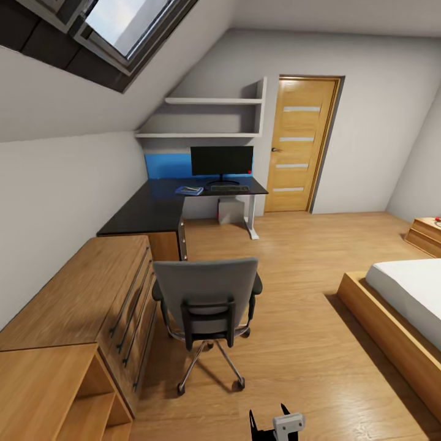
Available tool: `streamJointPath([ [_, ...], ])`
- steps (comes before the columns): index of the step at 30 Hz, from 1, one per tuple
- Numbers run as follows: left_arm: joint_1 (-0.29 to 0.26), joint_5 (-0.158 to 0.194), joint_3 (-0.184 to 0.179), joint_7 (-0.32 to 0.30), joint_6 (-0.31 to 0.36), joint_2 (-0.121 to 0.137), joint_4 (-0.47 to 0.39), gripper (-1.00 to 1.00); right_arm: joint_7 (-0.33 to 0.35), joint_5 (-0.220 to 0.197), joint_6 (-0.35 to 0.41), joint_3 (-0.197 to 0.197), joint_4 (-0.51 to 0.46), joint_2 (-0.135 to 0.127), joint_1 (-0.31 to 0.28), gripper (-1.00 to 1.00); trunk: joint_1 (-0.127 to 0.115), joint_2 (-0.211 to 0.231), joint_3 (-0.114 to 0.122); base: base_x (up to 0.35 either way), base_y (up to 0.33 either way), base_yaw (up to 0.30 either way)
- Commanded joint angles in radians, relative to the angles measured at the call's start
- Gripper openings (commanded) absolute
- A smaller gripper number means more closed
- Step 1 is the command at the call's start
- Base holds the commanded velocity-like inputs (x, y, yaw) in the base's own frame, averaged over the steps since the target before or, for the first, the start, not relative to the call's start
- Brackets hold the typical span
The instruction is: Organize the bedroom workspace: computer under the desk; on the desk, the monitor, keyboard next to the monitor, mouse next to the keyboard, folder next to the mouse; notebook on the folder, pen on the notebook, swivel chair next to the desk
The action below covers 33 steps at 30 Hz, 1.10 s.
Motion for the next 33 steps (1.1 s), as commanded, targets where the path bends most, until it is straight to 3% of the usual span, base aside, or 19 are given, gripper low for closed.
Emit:
streamJointPath([
  [1,-0.001,0.005,-0.003,0.003,-0.003,0.0,0.0,1.0,-0.011,0.001,-0.001,0.009,0.0,0.0,-0.001,1.0,0.004,-0.008,-0.004,0.0,0.0,0.0],
  [33,-0.001,0.003,-0.003,0.003,-0.003,-0.001,0.0,1.0,-0.011,0.001,-0.001,0.009,0.001,0.0,0.0,1.0,0.127,-0.232,-0.105,0.0,0.0,0.0],
])
